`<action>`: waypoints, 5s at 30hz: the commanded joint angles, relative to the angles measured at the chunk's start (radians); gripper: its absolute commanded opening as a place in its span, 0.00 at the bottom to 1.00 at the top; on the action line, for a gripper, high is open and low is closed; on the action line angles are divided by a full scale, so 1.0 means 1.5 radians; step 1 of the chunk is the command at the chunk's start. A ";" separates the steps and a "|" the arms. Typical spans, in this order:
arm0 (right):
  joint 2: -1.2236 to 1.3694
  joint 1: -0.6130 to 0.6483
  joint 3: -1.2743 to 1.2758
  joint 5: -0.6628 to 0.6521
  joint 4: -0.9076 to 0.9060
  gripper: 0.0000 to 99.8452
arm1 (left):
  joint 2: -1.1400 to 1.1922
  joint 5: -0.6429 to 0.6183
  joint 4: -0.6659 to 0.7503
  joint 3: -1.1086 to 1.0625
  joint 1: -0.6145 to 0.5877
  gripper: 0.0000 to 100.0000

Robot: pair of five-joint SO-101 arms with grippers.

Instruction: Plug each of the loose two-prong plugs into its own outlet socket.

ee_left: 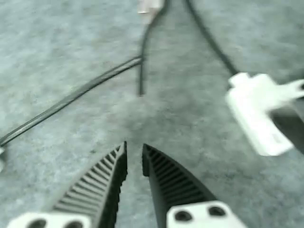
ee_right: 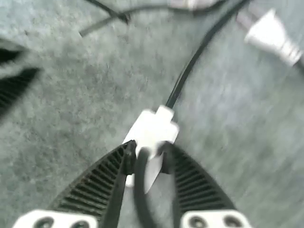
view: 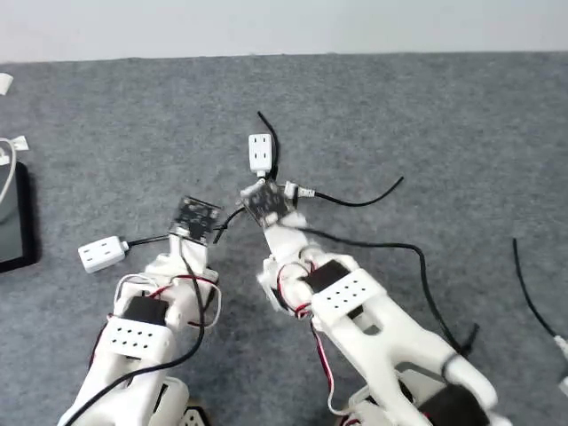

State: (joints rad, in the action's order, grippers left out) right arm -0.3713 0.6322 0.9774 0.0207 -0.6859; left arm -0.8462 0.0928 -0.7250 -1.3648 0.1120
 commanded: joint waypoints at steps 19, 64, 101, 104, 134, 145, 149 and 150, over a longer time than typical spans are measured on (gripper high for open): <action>0.103 0.052 -0.106 0.185 -0.001 0.29 | -0.011 -0.008 0.019 0.041 -0.096 0.01; -0.197 -1.155 0.008 -0.344 -0.028 0.08 | -0.009 -0.009 0.048 0.013 -0.090 0.02; -0.377 -0.588 0.174 -0.139 -0.187 0.01 | 0.360 -0.159 0.077 0.413 0.032 0.19; -0.377 -0.588 0.174 -0.146 -0.187 0.01 | 0.455 -0.200 0.113 0.494 0.046 0.19; -0.383 -0.587 0.195 -0.214 -0.192 0.01 | 0.921 -0.224 0.086 0.948 0.059 0.19; -0.379 -0.586 0.195 -0.216 -0.193 0.01 | 0.997 -0.220 0.135 0.987 0.046 0.19; -0.377 -0.586 0.195 -0.216 -0.193 0.01 | 1.025 -0.220 0.135 1.009 0.048 0.19; -0.377 -0.586 0.195 -0.216 -0.193 0.01 | 1.032 -0.220 0.135 1.012 0.049 0.19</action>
State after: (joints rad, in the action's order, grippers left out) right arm -0.9252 -0.2578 1.2735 -0.2923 -0.9805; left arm 0.6912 -0.2386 -0.5485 0.0836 0.1811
